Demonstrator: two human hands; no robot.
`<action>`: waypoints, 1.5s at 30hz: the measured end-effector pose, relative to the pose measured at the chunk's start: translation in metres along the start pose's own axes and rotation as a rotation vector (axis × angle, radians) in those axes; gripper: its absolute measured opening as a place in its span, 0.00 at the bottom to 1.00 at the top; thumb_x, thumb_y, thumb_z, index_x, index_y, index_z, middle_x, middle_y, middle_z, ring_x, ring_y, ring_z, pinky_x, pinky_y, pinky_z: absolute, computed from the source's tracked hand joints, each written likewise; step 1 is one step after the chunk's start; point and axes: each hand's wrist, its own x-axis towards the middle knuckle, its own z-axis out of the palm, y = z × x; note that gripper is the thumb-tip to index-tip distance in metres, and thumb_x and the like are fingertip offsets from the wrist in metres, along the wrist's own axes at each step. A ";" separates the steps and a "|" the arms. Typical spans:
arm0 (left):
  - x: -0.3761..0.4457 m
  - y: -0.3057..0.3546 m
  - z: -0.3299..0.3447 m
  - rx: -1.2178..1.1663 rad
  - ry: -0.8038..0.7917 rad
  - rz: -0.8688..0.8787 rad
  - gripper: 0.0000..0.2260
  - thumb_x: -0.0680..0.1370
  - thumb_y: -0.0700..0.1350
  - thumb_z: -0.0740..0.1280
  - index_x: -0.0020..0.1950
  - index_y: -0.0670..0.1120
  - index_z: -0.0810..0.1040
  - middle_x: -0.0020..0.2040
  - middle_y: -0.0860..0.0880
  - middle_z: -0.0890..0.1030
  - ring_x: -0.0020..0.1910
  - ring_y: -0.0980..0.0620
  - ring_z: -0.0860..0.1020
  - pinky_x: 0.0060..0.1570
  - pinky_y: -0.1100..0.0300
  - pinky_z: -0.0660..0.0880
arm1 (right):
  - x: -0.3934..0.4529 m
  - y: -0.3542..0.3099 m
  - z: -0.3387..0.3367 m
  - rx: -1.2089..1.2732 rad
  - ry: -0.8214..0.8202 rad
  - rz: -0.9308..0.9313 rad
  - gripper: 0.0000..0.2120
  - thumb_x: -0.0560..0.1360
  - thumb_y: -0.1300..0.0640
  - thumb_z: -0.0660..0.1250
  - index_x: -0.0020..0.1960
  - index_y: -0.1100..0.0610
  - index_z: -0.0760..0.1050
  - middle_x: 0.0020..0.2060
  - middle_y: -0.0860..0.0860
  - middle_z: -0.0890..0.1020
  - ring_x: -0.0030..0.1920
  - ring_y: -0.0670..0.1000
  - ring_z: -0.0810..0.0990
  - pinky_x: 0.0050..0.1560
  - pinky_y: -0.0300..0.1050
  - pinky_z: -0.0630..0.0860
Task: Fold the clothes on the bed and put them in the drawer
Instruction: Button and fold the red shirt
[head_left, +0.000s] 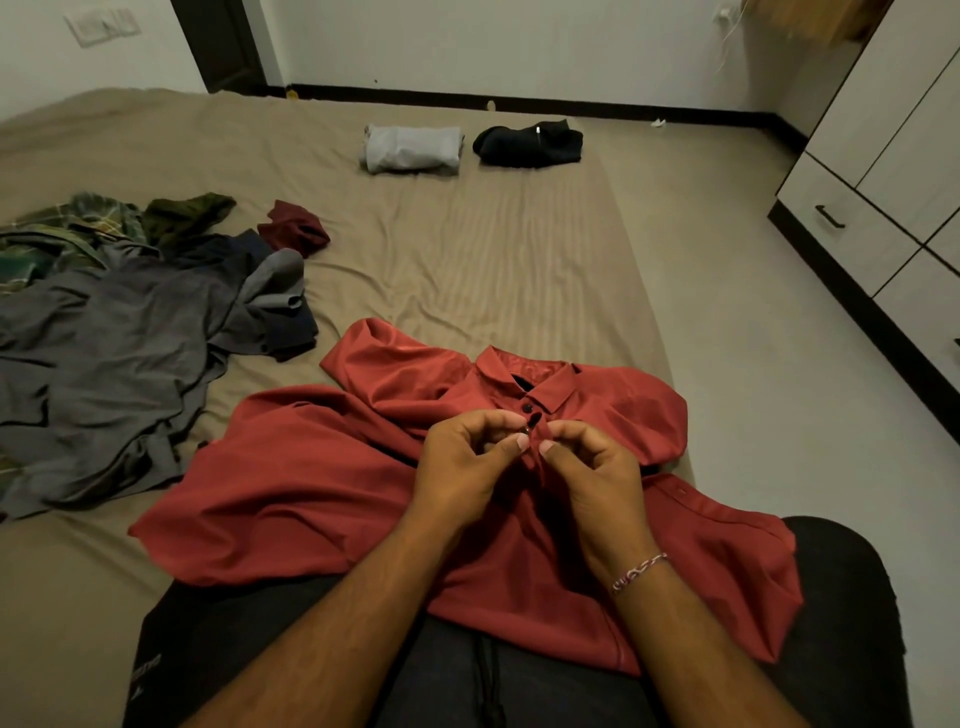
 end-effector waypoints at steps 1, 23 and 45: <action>-0.001 0.000 0.000 0.017 -0.001 0.018 0.11 0.75 0.33 0.75 0.48 0.49 0.85 0.40 0.51 0.87 0.39 0.57 0.82 0.43 0.64 0.78 | 0.000 0.000 0.000 -0.012 0.003 -0.008 0.07 0.77 0.68 0.72 0.49 0.58 0.84 0.47 0.66 0.84 0.44 0.57 0.81 0.51 0.56 0.78; 0.001 -0.006 0.001 0.079 0.025 0.039 0.10 0.73 0.36 0.78 0.44 0.50 0.84 0.41 0.42 0.85 0.38 0.51 0.79 0.42 0.53 0.78 | 0.003 0.002 0.001 -0.033 -0.036 -0.006 0.13 0.80 0.71 0.62 0.49 0.61 0.84 0.29 0.51 0.76 0.27 0.43 0.69 0.29 0.37 0.68; 0.002 -0.006 -0.001 -0.083 0.039 -0.095 0.04 0.76 0.33 0.75 0.46 0.41 0.85 0.42 0.40 0.87 0.40 0.47 0.83 0.47 0.50 0.80 | 0.009 0.010 0.002 -0.017 -0.071 -0.127 0.07 0.75 0.71 0.73 0.50 0.63 0.83 0.43 0.55 0.87 0.43 0.48 0.84 0.45 0.42 0.81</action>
